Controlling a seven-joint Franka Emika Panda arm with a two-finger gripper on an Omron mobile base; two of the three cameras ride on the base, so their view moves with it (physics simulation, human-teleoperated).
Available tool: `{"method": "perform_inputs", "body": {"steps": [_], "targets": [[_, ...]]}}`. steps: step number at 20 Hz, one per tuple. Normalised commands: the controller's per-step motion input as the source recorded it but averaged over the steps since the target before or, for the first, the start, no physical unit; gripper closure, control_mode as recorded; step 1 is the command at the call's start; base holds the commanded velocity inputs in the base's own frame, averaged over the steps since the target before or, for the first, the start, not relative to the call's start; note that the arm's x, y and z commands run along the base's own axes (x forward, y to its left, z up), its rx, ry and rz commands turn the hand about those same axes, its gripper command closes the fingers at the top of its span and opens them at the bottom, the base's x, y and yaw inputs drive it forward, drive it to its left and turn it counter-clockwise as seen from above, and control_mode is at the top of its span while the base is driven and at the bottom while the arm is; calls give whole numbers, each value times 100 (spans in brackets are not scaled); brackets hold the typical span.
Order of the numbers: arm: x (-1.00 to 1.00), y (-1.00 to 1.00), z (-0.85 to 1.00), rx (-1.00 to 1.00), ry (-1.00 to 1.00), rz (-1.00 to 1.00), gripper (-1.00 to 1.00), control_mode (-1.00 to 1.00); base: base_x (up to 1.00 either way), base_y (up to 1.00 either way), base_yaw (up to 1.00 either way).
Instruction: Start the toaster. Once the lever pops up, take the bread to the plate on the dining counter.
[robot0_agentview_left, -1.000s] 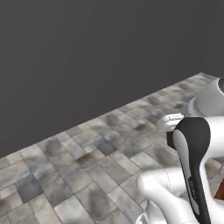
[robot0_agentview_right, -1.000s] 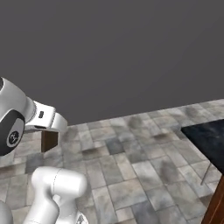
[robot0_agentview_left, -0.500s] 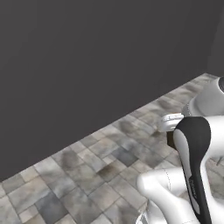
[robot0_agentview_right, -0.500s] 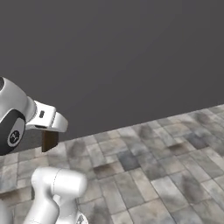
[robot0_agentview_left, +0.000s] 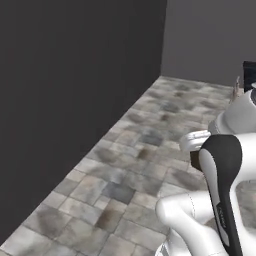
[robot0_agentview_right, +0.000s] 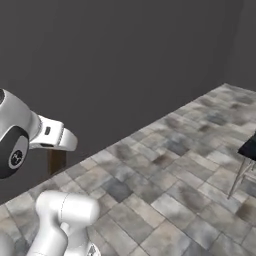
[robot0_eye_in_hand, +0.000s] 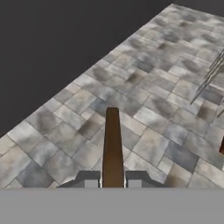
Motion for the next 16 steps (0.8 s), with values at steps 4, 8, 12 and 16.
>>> {"method": "perform_inputs", "body": {"steps": [4, 8, 12, 16], "targets": [[0, 0, 0, 0, 0, 0, 100, 100, 60, 76, -71], [0, 0, 0, 0, 0, 0, 100, 100, 76, 82, -65], [0, 0, 0, 0, 0, 0, 100, 100, 83, 88, -63], [0, 0, 0, 0, 0, 0, 100, 100, 85, 90, -62]]}}
